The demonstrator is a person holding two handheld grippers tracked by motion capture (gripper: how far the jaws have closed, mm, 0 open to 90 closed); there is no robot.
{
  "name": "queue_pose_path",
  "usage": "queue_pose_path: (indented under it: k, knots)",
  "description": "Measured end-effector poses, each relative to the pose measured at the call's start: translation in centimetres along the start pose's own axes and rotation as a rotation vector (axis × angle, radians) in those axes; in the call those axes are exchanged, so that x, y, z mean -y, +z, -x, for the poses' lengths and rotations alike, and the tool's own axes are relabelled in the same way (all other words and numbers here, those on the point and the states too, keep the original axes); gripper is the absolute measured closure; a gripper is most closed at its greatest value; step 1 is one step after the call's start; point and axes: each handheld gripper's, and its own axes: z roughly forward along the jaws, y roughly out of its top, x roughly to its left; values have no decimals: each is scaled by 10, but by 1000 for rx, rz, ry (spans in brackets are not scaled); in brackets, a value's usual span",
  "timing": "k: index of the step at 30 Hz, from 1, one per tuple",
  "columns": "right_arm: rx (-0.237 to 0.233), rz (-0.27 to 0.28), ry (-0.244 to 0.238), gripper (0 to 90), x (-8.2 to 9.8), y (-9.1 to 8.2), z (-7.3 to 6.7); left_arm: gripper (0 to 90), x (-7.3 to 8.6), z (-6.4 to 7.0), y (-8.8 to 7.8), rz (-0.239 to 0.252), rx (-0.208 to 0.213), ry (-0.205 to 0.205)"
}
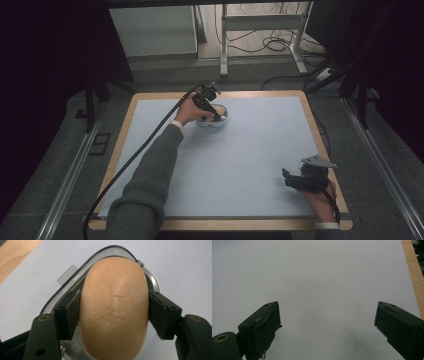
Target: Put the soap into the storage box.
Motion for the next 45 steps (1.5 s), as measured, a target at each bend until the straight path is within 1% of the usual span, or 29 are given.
queue_pose_path:
  k: [1, 2, 4, 6, 10, 13, 19, 21, 22, 23, 25, 27, 28, 30, 32, 34, 36, 38, 41, 45]
  knots:
    - [0, 0, 0, 63, 0, 0, 0, 319, 1, 1, 0, 15, 1, -5]
    - [-1, -1, 0, 62, 0, 0, 0, 322, 1, 0, -2, 21, 11, -11]
    - [0, -2, 2, 63, 0, 0, 0, 301, 3, 1, -4, 33, 12, -15]
    - [0, -2, 2, 62, 0, 0, -1, 299, 4, 3, -8, 31, 6, -7]
    - [-2, -2, -2, 63, 0, 1, -1, 284, 8, 6, -16, 60, 0, -7]
    - [-1, -2, -6, 63, 0, 1, -2, 282, 12, 9, -23, 62, -4, 3]
    - [-2, 0, -7, 63, -1, 1, -2, 269, 23, 16, -36, 99, -9, 0]
    - [-1, 2, -7, 63, -1, 0, -2, 262, 27, 20, -40, 108, -16, 1]
    - [-1, 1, -5, 62, -1, 0, -2, 260, 32, 23, -44, 111, -21, 9]
    - [-1, 1, -5, 62, -1, 0, -2, 251, 32, 23, -44, 111, -21, 9]
    - [0, 1, -6, 62, -1, 0, -2, 248, 37, 26, -48, 120, -22, 5]
    - [0, 3, -9, 63, -1, -1, -3, 240, 43, 30, -52, 128, -27, 7]
    - [-1, 3, -10, 63, -1, -1, -3, 237, 49, 33, -54, 143, -25, 2]
    - [-2, 3, -10, 63, -1, 0, -4, 229, 56, 36, -57, 155, -21, -2]
    - [-4, 1, -13, 63, -1, 0, -4, 227, 66, 41, -60, 175, -17, -12]
    - [-5, 2, -15, 63, -1, 0, -5, 223, 77, 45, -62, 181, -16, -16]
    - [-6, 3, -17, 63, -1, 0, -5, 219, 88, 49, -64, 193, -16, -22]
    - [-7, 4, -18, 62, -2, 0, -5, 214, 99, 53, -66, 200, -20, -18]
    - [-7, 4, -16, 63, -2, 0, -6, 206, 118, 58, -69, 218, -15, -28]
    - [-6, 4, -17, 63, -2, 0, -6, 201, 144, 65, -73, 256, -5, -60]
